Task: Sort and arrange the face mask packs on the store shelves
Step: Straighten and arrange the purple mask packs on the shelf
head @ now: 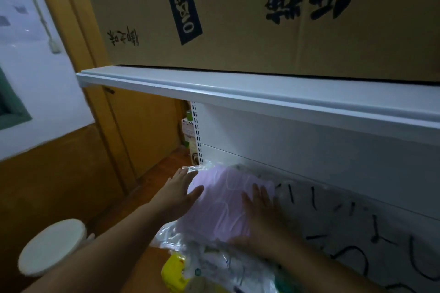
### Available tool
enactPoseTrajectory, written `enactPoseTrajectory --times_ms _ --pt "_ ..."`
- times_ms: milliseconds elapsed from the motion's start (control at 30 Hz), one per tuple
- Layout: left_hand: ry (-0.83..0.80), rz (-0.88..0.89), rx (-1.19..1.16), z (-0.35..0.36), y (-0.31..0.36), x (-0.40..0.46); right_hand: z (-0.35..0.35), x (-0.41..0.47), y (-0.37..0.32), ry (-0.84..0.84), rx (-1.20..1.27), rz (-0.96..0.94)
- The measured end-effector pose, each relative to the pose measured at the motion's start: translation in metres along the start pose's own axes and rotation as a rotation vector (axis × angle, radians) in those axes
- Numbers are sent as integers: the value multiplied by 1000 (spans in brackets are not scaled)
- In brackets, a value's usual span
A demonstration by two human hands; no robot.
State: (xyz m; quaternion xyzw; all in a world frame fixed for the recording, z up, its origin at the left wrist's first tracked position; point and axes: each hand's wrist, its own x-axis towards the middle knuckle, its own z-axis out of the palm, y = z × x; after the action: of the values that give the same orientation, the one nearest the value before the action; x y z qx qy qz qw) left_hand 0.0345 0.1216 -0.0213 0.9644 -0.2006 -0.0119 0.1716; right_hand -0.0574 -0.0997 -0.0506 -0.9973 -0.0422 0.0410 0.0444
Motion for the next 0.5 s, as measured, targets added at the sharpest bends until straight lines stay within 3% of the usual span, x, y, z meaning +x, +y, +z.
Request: enactPoseTrajectory --times_ms 233,333,500 --pt "-22 110 -140 7 -7 40 18 3 14 -52 38 73" --pt "-38 143 -231 6 -7 45 15 1 13 -63 194 128" --pt "63 160 -519 -4 7 44 -10 0 0 168 464 272"
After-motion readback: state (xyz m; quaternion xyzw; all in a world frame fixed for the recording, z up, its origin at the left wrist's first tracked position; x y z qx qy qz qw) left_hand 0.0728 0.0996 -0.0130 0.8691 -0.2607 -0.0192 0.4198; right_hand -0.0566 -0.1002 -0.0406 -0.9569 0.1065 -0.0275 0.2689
